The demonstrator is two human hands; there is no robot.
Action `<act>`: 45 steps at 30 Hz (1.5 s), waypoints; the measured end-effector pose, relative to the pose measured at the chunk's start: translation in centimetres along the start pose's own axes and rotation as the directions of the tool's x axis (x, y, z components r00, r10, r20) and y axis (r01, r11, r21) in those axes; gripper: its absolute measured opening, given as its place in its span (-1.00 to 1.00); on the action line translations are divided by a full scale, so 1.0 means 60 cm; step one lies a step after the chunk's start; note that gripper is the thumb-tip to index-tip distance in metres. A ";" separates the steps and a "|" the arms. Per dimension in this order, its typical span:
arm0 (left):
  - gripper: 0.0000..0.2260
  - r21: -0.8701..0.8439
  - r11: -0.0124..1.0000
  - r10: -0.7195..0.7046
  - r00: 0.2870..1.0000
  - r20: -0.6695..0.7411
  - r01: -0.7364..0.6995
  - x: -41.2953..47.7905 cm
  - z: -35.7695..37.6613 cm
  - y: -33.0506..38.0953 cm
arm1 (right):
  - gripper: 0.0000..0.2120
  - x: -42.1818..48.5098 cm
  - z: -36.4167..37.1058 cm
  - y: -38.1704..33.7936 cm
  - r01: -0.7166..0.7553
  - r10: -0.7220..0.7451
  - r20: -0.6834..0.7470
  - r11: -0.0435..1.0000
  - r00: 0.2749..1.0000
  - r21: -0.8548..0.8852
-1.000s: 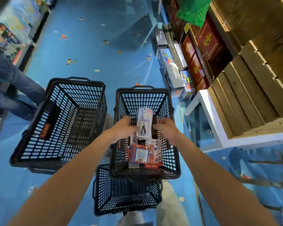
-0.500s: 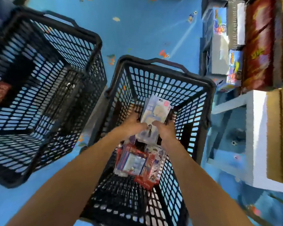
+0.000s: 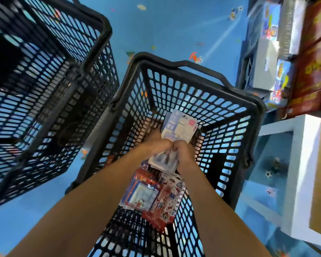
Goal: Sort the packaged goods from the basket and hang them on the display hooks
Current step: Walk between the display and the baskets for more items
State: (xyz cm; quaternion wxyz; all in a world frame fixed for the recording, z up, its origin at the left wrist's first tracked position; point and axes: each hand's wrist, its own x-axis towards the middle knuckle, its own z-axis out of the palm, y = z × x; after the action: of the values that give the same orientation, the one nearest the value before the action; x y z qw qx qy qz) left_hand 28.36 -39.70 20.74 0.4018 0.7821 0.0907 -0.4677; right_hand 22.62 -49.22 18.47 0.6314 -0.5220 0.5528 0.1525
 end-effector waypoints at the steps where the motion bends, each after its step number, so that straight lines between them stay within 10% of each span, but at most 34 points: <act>1: -0.57 -0.021 1.000 -0.006 1.000 0.001 0.006 -0.005 -0.001 0.003 | -0.88 0.003 0.001 0.001 0.005 -0.005 -0.013 1.000 1.000 0.004; 11: -0.39 -0.101 0.994 -0.039 0.999 -0.011 0.038 -0.003 0.004 -0.010 | -0.67 0.005 0.008 0.010 0.026 -0.025 -0.040 0.999 0.999 0.023; 17: -0.75 -0.143 0.990 0.011 1.000 0.017 -0.009 -0.006 0.014 -0.011 | -0.88 0.000 -0.004 0.006 -0.050 0.048 0.017 0.980 0.999 0.191; 36: -0.34 -0.298 0.954 0.044 0.996 0.075 -0.020 -0.091 -0.036 0.013 | -0.74 -0.108 -0.025 -0.014 -0.065 -0.041 0.288 0.936 0.957 0.347; 45: -0.02 -0.477 0.872 0.148 0.988 0.049 -0.107 -0.211 -0.088 0.004 | -0.69 -0.256 -0.013 -0.031 0.171 -0.332 0.368 0.898 0.869 0.405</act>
State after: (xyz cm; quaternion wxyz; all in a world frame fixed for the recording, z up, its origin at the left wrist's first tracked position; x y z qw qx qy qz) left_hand 25.06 -33.14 32.30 0.6138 0.6444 0.1331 -0.4362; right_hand 18.40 -44.72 32.67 0.8362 -0.4197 0.3450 0.0743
